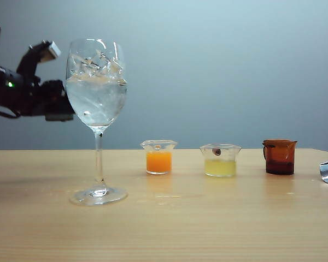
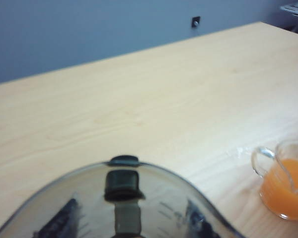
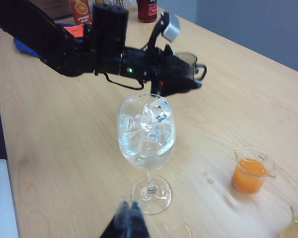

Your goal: Pick up the first measuring cup from the left, pour the coconut rum inside into the goblet, and finally put the measuring cup back in its original place.

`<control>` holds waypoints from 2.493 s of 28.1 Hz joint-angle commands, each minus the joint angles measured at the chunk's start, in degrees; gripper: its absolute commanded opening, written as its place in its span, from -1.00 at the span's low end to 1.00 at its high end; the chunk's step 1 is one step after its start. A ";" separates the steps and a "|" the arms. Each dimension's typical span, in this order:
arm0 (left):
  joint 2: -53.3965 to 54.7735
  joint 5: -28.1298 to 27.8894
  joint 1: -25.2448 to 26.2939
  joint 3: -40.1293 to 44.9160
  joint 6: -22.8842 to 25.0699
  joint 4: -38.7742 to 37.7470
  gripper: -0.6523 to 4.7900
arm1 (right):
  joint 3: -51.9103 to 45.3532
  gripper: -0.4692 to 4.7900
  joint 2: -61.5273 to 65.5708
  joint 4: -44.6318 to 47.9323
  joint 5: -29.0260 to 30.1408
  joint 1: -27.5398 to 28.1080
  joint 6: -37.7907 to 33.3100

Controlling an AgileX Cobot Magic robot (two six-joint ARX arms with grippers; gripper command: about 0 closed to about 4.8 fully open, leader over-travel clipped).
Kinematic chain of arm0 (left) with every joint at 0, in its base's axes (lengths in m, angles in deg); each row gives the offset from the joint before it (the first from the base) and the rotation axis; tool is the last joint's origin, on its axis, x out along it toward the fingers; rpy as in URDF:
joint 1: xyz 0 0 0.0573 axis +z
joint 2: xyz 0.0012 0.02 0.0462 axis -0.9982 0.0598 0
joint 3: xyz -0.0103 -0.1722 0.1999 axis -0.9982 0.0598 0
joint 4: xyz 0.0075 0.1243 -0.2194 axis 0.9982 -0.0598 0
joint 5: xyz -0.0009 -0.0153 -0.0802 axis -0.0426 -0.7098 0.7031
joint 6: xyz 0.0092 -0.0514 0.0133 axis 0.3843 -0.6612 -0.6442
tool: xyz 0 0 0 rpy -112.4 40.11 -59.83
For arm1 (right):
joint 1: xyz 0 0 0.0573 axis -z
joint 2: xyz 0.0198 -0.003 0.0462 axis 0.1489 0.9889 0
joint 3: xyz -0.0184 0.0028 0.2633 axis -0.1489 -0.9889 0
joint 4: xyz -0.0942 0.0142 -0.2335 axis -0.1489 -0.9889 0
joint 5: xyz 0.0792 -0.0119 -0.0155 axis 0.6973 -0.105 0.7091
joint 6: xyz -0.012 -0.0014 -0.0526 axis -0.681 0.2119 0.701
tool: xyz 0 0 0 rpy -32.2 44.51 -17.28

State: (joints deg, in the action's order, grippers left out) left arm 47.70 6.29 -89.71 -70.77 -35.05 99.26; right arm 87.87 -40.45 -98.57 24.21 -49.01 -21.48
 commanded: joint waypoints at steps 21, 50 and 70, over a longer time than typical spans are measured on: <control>15.76 -1.16 -5.68 -0.92 -1.05 14.01 -0.78 | 0.22 -0.84 -0.07 -2.05 0.11 0.00 0.20; 19.19 -4.26 -8.98 -5.55 -1.49 11.43 0.09 | 0.22 -0.84 -0.04 -2.03 -0.07 0.00 0.20; 12.98 -6.29 -8.66 -5.53 -1.18 -5.01 0.74 | 0.22 -0.84 -0.04 -1.99 -0.04 0.02 0.20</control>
State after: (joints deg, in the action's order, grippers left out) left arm 61.75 1.14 -98.32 -76.17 -36.44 98.30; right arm 87.87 -40.39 -101.15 24.18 -49.01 -21.48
